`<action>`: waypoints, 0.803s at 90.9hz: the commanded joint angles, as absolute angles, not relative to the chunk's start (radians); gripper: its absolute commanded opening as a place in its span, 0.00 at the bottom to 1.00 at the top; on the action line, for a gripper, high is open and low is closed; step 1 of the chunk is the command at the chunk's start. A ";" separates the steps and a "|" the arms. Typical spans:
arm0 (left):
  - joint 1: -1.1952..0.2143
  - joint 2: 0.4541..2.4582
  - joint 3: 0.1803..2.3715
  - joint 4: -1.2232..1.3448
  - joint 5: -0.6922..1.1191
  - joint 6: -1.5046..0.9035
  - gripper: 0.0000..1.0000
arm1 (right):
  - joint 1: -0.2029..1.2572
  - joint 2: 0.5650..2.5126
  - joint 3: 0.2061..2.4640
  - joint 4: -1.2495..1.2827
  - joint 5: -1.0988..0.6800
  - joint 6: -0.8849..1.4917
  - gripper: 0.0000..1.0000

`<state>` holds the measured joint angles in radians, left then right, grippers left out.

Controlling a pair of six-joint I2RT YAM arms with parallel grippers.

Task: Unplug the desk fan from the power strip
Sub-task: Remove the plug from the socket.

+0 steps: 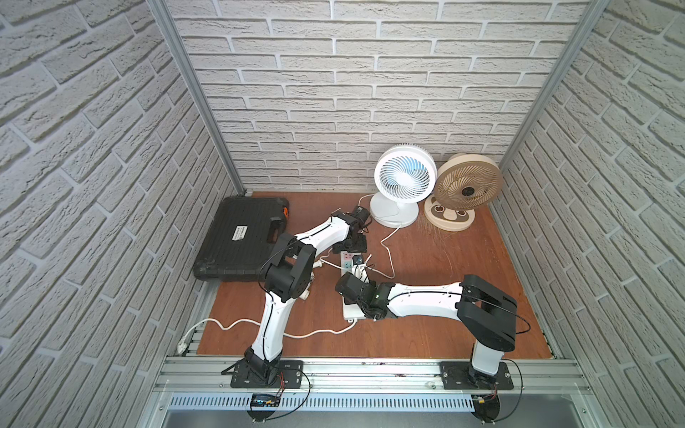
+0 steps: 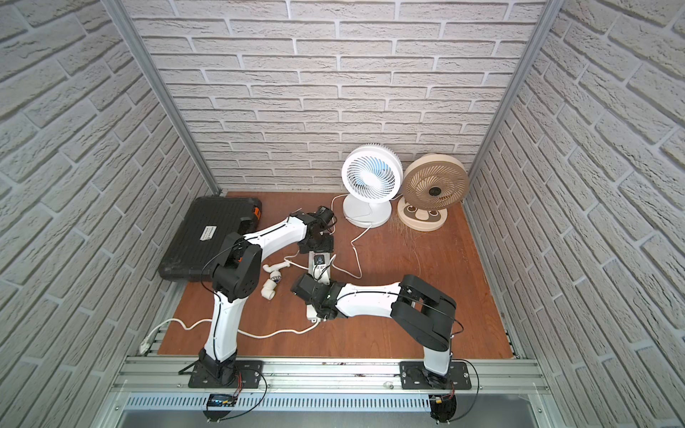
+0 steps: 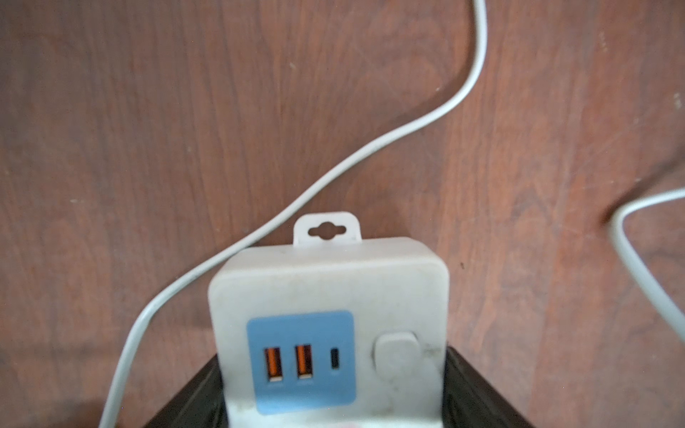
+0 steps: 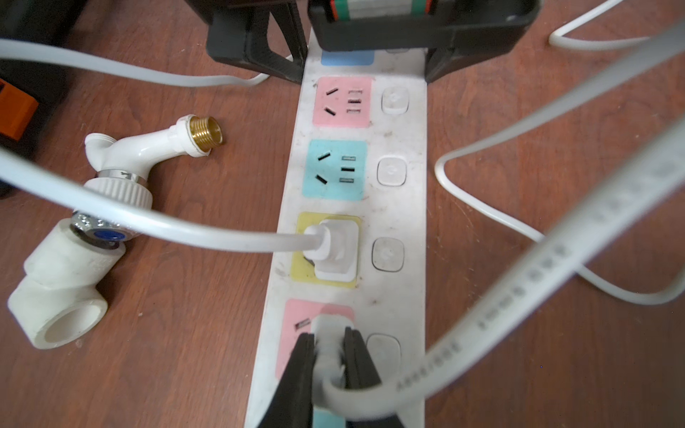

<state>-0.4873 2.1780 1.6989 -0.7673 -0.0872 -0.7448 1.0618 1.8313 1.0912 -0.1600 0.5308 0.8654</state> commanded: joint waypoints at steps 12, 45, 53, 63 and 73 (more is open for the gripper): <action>-0.478 2.238 1.654 -0.897 -0.121 -0.753 0.00 | 1.072 1.834 1.139 -0.255 0.542 0.837 0.02; -0.478 2.240 1.654 -0.896 -0.121 -0.753 0.00 | 1.130 1.955 1.318 -0.381 0.625 0.753 0.03; -0.478 2.240 1.652 -0.894 -0.120 -0.753 0.00 | 1.132 1.960 1.324 -0.383 0.626 0.752 0.02; -0.478 2.242 1.651 -0.892 -0.120 -0.753 0.00 | 1.132 1.949 1.313 -0.377 0.630 0.755 0.02; -0.478 2.242 1.649 -0.891 -0.119 -0.753 0.00 | 1.132 1.928 1.283 -0.354 0.633 0.764 0.03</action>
